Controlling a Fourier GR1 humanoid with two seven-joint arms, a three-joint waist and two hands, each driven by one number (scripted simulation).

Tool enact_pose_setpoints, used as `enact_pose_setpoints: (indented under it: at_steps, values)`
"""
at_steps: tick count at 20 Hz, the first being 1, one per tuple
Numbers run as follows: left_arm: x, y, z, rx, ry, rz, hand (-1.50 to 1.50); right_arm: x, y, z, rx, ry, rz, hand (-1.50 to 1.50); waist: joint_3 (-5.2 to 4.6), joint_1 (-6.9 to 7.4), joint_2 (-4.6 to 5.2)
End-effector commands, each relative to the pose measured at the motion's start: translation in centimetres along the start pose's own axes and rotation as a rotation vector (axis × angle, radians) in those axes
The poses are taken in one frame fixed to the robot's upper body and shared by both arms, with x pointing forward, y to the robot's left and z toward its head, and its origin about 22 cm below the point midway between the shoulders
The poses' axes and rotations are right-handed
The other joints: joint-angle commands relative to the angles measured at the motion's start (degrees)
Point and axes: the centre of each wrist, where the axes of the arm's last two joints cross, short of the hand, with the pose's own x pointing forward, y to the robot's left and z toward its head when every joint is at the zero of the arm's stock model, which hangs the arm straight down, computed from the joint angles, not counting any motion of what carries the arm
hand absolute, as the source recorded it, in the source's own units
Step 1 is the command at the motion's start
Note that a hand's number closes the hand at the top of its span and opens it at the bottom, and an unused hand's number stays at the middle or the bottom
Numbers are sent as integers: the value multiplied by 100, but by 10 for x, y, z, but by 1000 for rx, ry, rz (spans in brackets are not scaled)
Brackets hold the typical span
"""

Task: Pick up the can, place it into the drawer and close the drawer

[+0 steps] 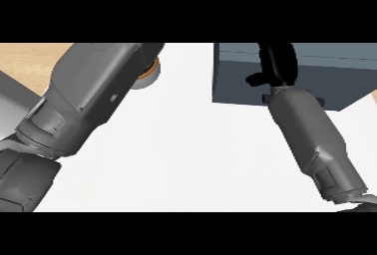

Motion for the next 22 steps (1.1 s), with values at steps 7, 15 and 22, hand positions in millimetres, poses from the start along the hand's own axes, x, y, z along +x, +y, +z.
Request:
enact_pose_setpoints:
  at_steps: [7,15,22]
  values:
    - [3,30,3,-23,7,8,-150,13,-4,-32,-67,16,41,-150,6,225,45]
    - [-15,57,7,-31,6,-24,-150,26,-35,-66,-90,4,-78,-150,10,295,63]
    - [-18,67,17,-29,-1,7,-150,26,-33,-65,-117,-16,-196,-150,11,259,52]
